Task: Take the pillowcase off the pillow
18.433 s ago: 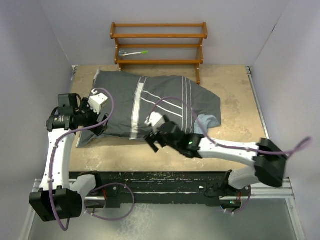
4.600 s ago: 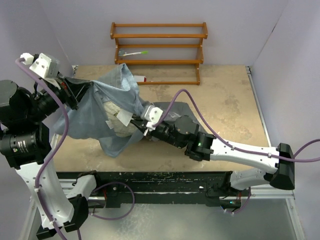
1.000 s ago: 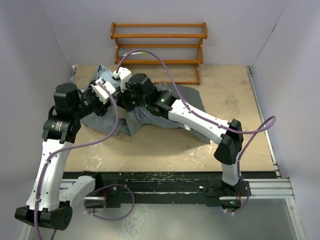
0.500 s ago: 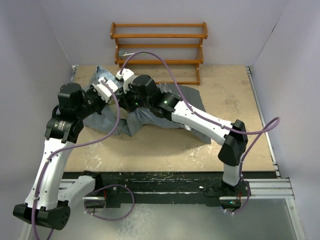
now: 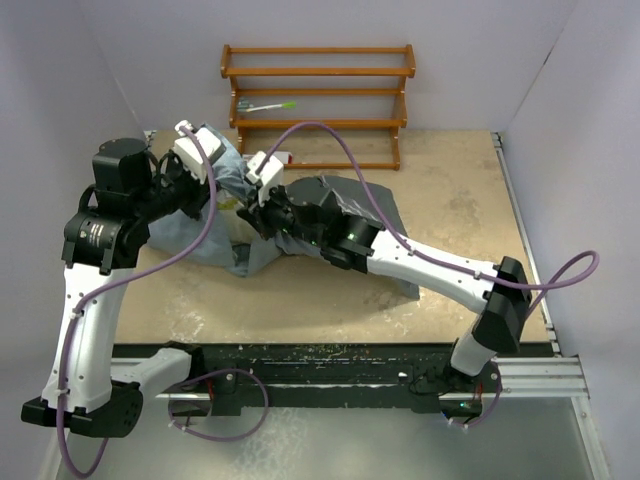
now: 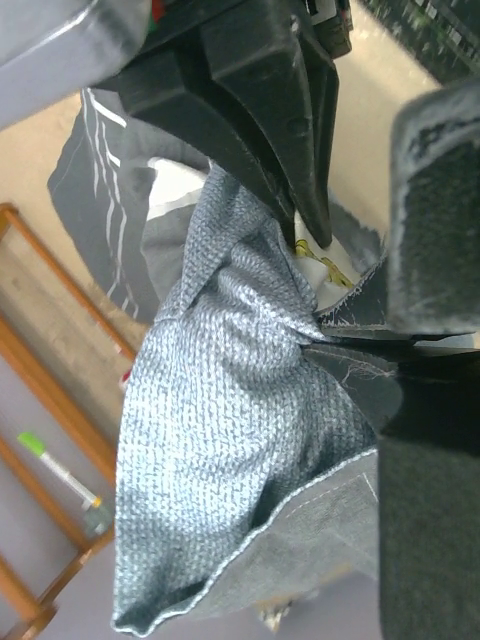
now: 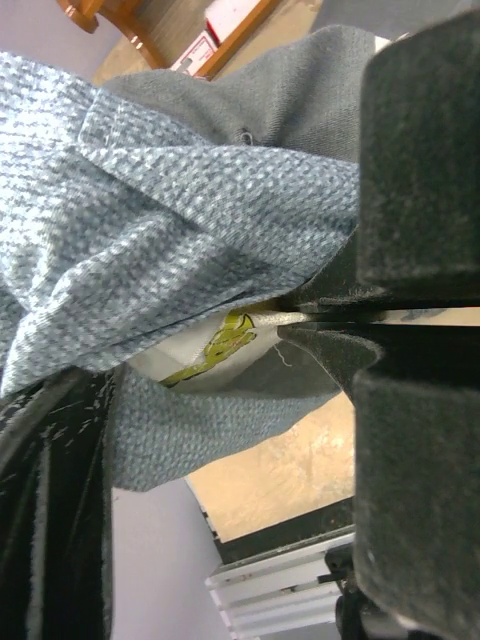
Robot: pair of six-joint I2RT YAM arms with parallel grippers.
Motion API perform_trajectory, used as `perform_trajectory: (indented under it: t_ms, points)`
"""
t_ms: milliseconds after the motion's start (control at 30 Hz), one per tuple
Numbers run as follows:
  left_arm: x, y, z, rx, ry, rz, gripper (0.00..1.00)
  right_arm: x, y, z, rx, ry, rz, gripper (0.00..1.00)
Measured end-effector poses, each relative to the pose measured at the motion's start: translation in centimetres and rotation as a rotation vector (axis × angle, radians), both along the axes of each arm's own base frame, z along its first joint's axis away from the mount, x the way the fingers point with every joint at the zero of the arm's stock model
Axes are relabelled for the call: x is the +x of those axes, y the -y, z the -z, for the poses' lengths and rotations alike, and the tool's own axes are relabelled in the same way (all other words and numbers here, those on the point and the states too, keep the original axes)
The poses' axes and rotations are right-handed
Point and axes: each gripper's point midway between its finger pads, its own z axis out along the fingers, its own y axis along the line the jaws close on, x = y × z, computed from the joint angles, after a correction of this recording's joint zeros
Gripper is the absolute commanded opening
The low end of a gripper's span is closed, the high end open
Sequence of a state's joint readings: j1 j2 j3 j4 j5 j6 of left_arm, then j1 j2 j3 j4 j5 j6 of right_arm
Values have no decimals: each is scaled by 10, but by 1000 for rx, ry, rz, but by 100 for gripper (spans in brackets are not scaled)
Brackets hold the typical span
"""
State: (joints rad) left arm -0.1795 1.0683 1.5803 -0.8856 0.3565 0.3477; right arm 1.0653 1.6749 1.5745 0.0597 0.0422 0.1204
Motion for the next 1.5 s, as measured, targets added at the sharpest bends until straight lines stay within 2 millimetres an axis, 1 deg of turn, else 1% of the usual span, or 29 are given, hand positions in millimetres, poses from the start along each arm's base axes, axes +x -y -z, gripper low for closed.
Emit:
perform_trajectory:
  t_ms: [33, 133, 167, 267, 333, 367, 467, 567, 633, 700, 767, 900, 967, 1033, 1067, 1100, 1133, 1167, 1200, 1300, 1367, 1433, 1500]
  points:
    - [-2, 2, 3, -13, -24, 1, 4, -3, 2, 5, 0, 2, 3, 0]
    - [-8, 7, 11, -41, -84, 16, 6, -10, 12, 16, 2, 6, 11, 0]
    - [-8, 7, 11, -41, -82, 15, 6, -14, 19, 23, -6, 1, 12, 0]
    - [-5, 3, 1, -33, -26, 0, 5, -24, 37, 48, -49, -32, 13, 0]
    - [-6, -1, -5, -15, 22, -7, 0, -31, 46, 63, -73, -51, 12, 0]
    - [-9, -3, -3, -4, 32, -11, 0, -33, 48, 66, -76, -56, 11, 0]
    - [-13, -7, -2, 23, 61, -13, 0, -35, 51, 63, -68, -55, 10, 0]
    - [-11, -9, -2, 36, 84, -15, 0, -38, 57, 57, -49, -45, 11, 0]
    - [-8, -9, 1, 48, 84, -16, 0, -43, 66, 53, -25, -34, 10, 0]
    - [-4, -10, 9, 59, 77, -20, 0, -50, 79, 46, 15, -21, 9, 0]
    - [3, -12, 22, 76, 69, -38, 0, -57, 93, 37, 75, -4, 9, 0]
    - [17, -15, 59, 113, 23, -60, 0, -69, 124, 19, 215, 23, 18, 0]
    - [19, -13, 75, 114, -8, -53, 0, -68, 135, 12, 270, 23, 36, 0]
    - [19, -7, 86, 91, -36, -34, 0, -64, 143, 4, 323, 16, 62, 0]
    - [18, -3, 89, 77, -46, -20, 5, -62, 144, 1, 337, 10, 72, 0]
    - [17, 0, 91, 62, -53, -10, 14, -60, 145, -1, 351, 4, 83, 0]
    - [16, 3, 92, 47, -61, 6, 28, -58, 145, -1, 357, -3, 92, 0]
    - [14, 6, 94, 32, -72, 23, 40, -55, 145, -2, 360, -9, 106, 0]
    - [11, 9, 95, 19, -82, 36, 49, -51, 142, -5, 365, -14, 115, 0]
    - [1, 13, 98, -7, -112, 76, 68, -38, 132, -18, 375, -18, 146, 0]
    - [-10, 17, 96, -21, -121, 112, 76, -28, 128, -32, 394, -15, 165, 0]
    - [-19, 19, 89, -23, -106, 144, 80, -16, 125, -46, 412, -17, 184, 0]
    - [-33, 21, 78, -19, -77, 186, 82, -5, 124, -61, 431, -9, 201, 0]
